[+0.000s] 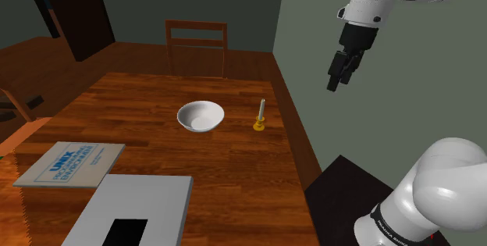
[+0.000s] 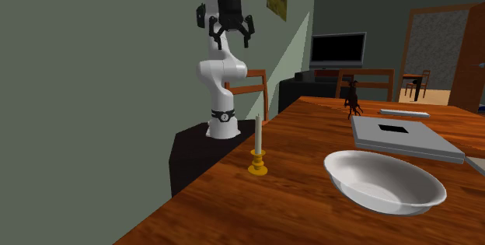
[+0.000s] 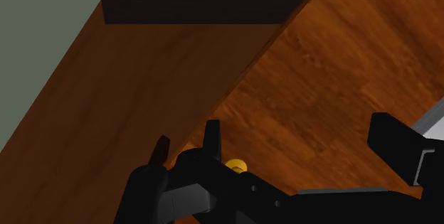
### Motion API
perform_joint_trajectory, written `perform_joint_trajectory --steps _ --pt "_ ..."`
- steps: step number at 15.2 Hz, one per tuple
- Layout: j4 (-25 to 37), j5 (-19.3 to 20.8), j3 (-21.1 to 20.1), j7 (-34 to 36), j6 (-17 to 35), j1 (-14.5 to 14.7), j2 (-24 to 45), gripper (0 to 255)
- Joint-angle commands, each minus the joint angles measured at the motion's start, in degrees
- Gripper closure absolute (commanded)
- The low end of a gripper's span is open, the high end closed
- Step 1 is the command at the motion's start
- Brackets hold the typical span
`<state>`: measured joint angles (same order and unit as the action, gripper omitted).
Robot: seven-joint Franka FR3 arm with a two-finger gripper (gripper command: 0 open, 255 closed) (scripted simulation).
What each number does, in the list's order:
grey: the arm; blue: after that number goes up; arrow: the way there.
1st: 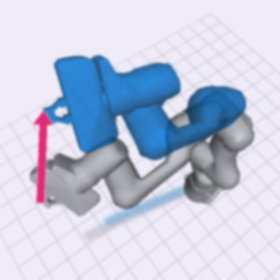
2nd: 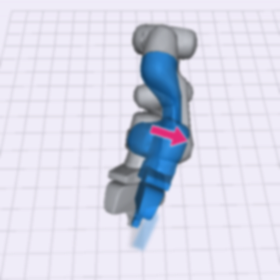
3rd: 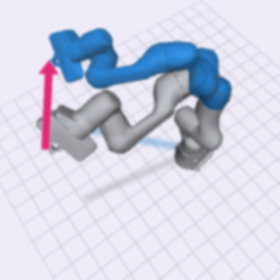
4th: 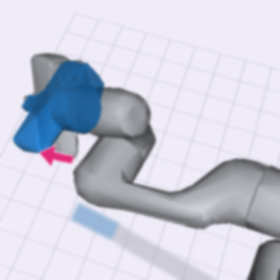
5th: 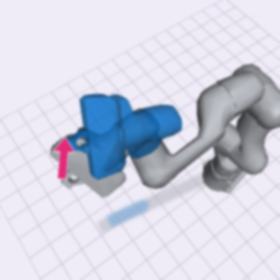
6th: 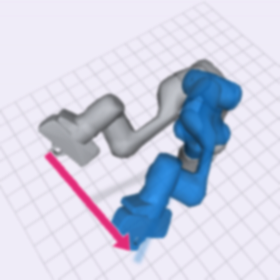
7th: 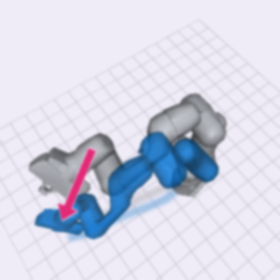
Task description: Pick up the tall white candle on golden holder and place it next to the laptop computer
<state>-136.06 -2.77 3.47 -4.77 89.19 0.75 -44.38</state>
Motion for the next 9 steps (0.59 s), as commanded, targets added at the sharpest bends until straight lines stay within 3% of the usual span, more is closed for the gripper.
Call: perform_joint_trajectory --steps 1,9 --pt "0.0 0.0 0.0 0.0 0.0 0.0 0.0 0" --pt "8.8 0.3 -1.2 1.3 5.9 0.8 21.7 0"
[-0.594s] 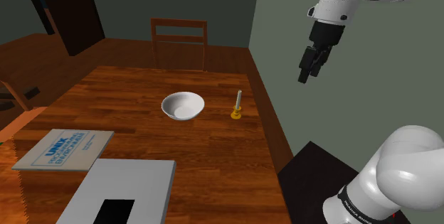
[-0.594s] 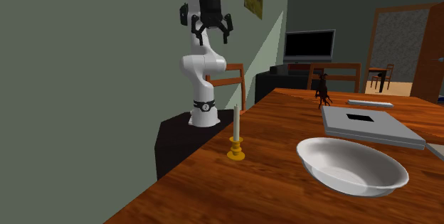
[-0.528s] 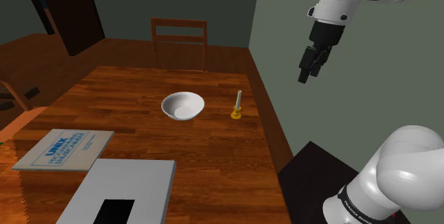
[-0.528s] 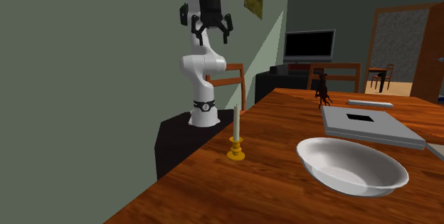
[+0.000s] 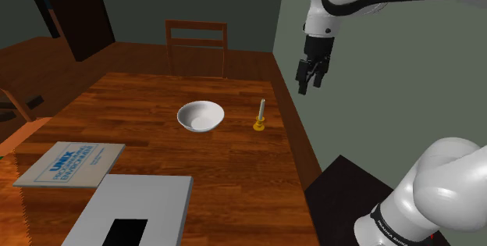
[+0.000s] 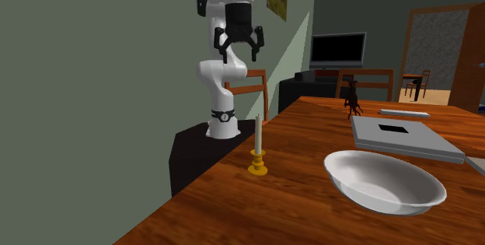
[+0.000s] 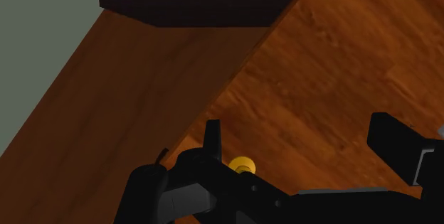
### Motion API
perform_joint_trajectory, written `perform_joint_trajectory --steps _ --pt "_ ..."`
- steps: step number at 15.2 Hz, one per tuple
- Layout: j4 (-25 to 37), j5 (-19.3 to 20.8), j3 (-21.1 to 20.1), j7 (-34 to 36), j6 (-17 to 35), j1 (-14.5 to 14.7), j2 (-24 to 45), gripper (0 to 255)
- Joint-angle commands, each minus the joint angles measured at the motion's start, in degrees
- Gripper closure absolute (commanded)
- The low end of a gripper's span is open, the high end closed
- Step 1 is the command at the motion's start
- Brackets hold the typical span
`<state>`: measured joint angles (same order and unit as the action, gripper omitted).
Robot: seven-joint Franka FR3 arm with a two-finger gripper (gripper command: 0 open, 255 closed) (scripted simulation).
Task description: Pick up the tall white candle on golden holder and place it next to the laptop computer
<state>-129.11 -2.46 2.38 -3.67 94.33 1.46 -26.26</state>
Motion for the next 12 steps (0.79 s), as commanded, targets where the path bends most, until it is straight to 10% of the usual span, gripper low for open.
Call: perform_joint_trajectory --steps 1,12 --pt "3.2 0.1 -0.3 0.3 1.2 0.2 6.2 0" --pt "23.4 1.4 -1.1 2.3 1.1 0.8 36.0 0"
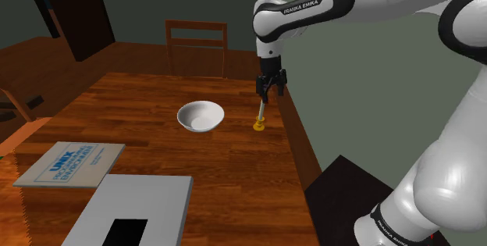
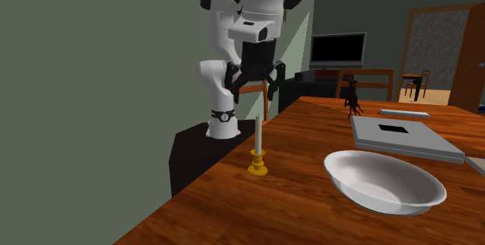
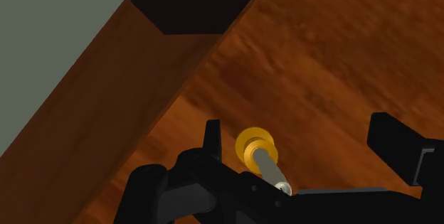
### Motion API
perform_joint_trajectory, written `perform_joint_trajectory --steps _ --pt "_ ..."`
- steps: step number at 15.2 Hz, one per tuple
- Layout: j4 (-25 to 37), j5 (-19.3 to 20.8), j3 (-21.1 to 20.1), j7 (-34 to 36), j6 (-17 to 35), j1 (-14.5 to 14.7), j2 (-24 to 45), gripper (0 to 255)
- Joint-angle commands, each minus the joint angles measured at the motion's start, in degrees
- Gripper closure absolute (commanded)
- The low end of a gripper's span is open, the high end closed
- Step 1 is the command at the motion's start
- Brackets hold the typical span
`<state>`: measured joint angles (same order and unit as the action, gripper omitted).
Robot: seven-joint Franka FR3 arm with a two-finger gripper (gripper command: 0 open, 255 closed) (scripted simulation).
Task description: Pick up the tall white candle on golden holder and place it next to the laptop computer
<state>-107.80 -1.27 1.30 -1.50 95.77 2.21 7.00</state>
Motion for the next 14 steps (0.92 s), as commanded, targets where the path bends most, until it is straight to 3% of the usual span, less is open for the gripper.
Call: perform_joint_trajectory --steps 1,7,14 --pt "4.4 0.3 0.0 0.3 -0.8 0.1 5.5 0" --pt "18.0 0.9 0.0 1.0 -4.3 0.3 20.1 0" --pt "10.8 1.0 0.0 1.0 1.8 0.4 19.0 0"
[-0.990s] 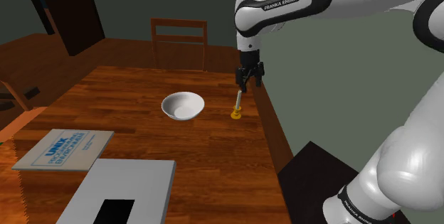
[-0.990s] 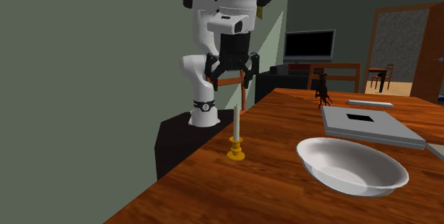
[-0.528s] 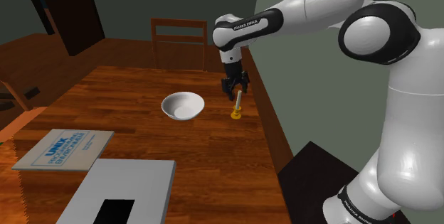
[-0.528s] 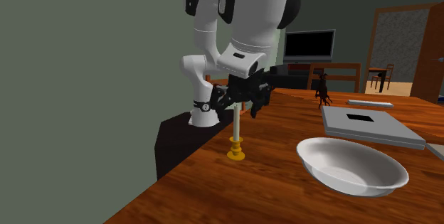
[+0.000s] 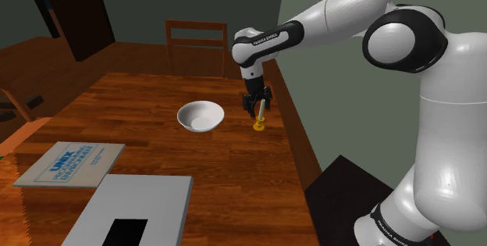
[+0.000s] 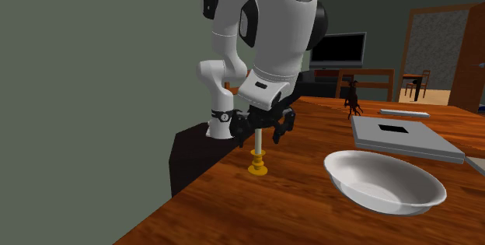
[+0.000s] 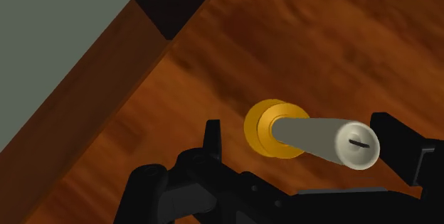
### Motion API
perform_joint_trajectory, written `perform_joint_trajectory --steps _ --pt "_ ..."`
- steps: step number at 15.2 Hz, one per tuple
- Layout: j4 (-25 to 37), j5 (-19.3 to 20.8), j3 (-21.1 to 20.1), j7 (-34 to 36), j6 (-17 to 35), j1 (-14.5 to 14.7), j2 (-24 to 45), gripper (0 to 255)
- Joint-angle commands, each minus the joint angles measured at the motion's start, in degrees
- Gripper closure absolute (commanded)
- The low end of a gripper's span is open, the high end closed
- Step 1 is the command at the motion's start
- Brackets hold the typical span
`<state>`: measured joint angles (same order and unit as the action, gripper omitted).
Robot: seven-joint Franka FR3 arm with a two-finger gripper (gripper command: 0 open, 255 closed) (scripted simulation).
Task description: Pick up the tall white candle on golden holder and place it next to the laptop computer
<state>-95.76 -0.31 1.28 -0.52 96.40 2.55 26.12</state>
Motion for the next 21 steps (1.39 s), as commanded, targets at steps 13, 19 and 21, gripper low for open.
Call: perform_joint_trajectory --steps 13,19,21 --pt "-1.2 0.0 0.0 0.0 1.1 0.0 -0.1 255" --pt "-0.9 0.0 0.0 0.0 0.5 0.0 -0.4 255" --pt "-0.4 0.0 0.0 0.0 -0.7 0.0 -1.1 255"
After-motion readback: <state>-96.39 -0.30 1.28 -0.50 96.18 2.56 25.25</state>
